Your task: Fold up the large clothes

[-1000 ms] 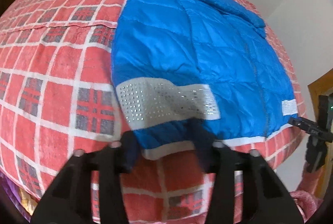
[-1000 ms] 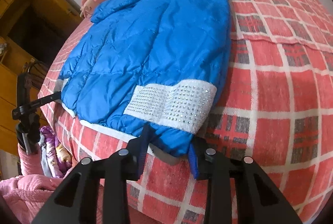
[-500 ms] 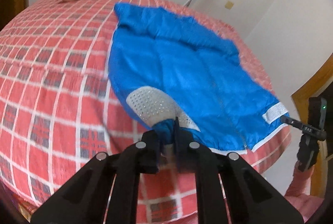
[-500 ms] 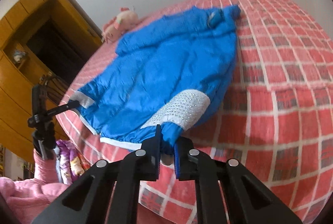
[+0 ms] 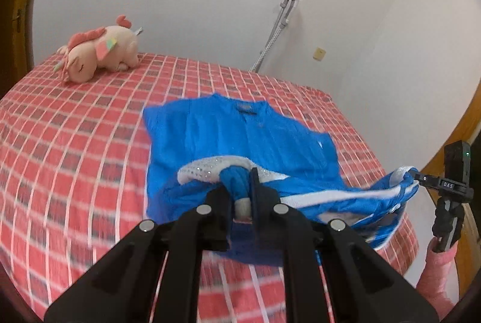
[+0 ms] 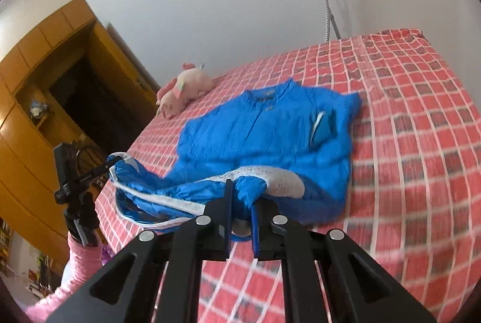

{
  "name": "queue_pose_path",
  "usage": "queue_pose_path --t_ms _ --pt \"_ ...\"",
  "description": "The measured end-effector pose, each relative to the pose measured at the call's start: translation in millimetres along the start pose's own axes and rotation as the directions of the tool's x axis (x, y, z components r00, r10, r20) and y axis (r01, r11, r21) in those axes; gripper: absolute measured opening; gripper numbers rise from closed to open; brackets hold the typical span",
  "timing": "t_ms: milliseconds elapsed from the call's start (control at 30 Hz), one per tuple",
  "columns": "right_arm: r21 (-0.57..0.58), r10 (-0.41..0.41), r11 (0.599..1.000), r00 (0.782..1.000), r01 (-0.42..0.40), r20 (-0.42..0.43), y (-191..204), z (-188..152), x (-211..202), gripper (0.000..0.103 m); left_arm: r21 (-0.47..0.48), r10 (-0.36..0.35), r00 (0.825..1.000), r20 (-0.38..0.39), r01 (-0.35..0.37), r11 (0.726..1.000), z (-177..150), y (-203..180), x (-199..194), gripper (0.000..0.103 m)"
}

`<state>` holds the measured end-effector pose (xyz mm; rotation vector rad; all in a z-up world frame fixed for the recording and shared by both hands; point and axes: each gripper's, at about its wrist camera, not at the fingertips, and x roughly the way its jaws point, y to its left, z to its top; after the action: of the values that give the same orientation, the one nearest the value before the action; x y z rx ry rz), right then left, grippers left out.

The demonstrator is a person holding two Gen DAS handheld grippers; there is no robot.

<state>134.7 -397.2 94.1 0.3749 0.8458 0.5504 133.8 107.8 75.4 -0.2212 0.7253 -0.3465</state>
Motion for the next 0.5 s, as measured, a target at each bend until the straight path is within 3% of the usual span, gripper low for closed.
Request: queue_pose_path --t_ms 267,500 --pt "0.085 -0.036 0.996 0.998 0.04 -0.051 -40.0 68.1 59.8 0.009 -0.016 0.04 0.999 -0.023 -0.041 0.999 63.7 17.5 80.6 0.009" --pt "0.149 -0.064 0.985 0.991 0.081 -0.116 -80.2 106.4 117.6 0.009 -0.013 0.089 0.995 -0.051 -0.09 0.996 92.6 30.2 146.5 0.009"
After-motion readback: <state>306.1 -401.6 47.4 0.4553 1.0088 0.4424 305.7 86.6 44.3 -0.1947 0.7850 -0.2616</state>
